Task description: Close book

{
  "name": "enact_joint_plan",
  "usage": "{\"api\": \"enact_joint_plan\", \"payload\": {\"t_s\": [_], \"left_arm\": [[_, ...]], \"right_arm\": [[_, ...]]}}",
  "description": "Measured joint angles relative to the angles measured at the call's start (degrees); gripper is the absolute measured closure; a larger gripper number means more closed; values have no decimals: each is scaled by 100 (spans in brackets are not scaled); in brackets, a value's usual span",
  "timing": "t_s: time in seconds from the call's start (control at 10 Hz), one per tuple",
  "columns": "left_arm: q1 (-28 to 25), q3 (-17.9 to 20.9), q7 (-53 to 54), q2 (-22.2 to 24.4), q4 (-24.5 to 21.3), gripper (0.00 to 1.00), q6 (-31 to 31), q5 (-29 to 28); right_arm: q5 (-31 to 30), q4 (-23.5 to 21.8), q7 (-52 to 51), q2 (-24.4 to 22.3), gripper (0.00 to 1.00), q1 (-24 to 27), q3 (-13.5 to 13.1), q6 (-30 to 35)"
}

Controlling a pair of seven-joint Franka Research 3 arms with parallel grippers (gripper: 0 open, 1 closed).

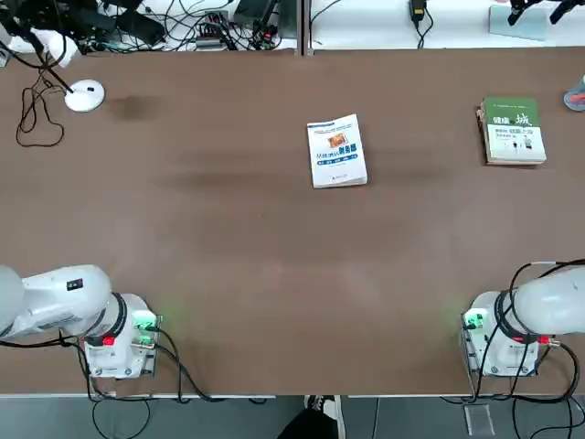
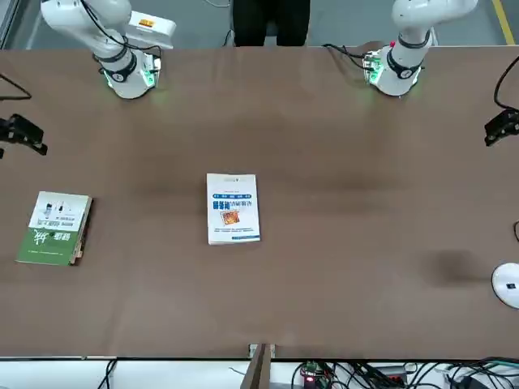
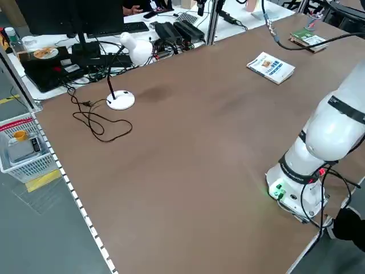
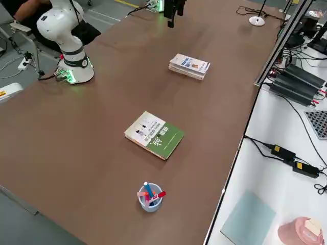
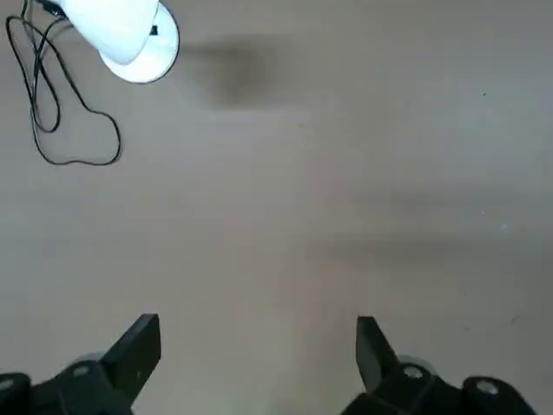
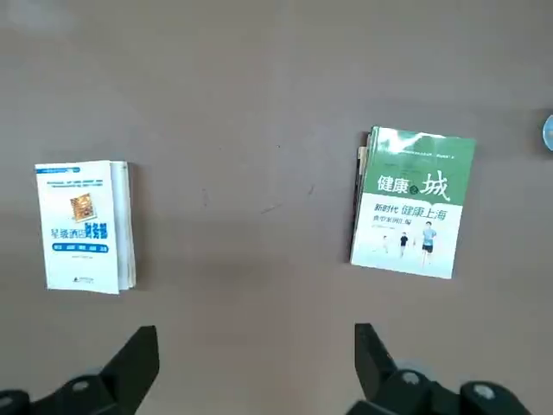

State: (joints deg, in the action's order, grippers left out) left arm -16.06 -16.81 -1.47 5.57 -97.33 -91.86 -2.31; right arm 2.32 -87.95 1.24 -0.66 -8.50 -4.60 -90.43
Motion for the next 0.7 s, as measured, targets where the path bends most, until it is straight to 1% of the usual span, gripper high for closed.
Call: {"api": "enact_joint_plan", "payload": {"t_s": [0.7], "left_arm": [[26, -37, -220, -27, -9, 0, 10, 235]], "right_arm": [[-21, -53, 33, 13, 0, 15, 10, 64]]}}
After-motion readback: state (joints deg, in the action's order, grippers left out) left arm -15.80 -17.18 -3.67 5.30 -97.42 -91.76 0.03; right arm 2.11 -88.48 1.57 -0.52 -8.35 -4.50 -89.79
